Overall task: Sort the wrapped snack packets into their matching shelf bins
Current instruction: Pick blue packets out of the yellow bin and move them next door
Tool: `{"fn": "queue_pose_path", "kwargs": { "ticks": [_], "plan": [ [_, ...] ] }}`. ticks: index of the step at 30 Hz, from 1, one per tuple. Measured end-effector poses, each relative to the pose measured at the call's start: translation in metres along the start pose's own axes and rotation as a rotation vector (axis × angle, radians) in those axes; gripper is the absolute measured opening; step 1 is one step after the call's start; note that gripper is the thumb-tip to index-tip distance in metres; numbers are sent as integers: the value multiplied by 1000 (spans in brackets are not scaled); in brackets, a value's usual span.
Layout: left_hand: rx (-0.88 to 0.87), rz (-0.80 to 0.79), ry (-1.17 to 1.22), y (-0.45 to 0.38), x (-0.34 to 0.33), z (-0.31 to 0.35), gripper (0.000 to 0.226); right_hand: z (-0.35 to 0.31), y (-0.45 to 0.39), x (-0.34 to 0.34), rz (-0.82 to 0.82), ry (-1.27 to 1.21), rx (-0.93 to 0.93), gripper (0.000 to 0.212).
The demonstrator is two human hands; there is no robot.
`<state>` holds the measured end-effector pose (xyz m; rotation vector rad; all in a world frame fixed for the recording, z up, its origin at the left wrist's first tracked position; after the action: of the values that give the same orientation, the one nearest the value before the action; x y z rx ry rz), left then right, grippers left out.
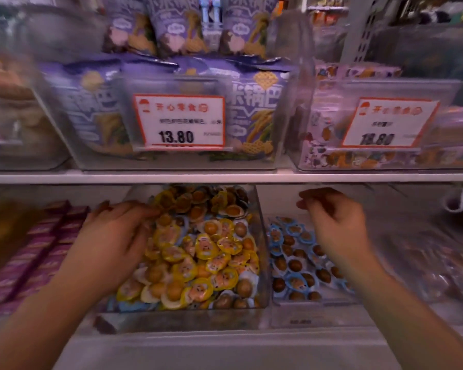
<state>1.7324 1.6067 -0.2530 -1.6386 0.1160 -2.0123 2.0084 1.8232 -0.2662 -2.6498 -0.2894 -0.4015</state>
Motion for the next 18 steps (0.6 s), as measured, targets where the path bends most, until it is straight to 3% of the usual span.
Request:
{"fn": "queue_pose_path", "kwargs": {
  "ticks": [4, 6, 9, 12, 15, 18],
  "plan": [
    [19, -17, 16, 23, 2, -30, 43, -72, 44, -73, -216, 291, 448, 21],
    [-11, -54, 40, 35, -8, -34, 44, -90, 63, -117, -373, 378, 558, 29],
    [-37, -74, 9, 45, -17, -35, 41, -93, 90, -183, -647, 510, 585, 46],
    [-50, -77, -38, 46, -15, -39, 42, -86, 112, -229, -808, 576, 608, 53],
    [-66, -133, -100, 45, -17, -38, 49, -76, 109, -238, -829, 647, 623, 54],
    [-61, -188, -201, 46, -21, -36, 62, -63, 77, -218, -738, 714, 538, 44]
  ]
}}
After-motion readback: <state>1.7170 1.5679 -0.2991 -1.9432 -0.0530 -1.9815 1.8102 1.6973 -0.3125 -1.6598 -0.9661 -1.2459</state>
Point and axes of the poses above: each hand's wrist, its own y-axis away from the middle knuckle, its own x-axis out of the back of the hand, z = x × y, the point moved 8 cm from there along -y, towards the middle knuckle, and after that the axes turned 5 degrees about y, right-handed, at the moved point
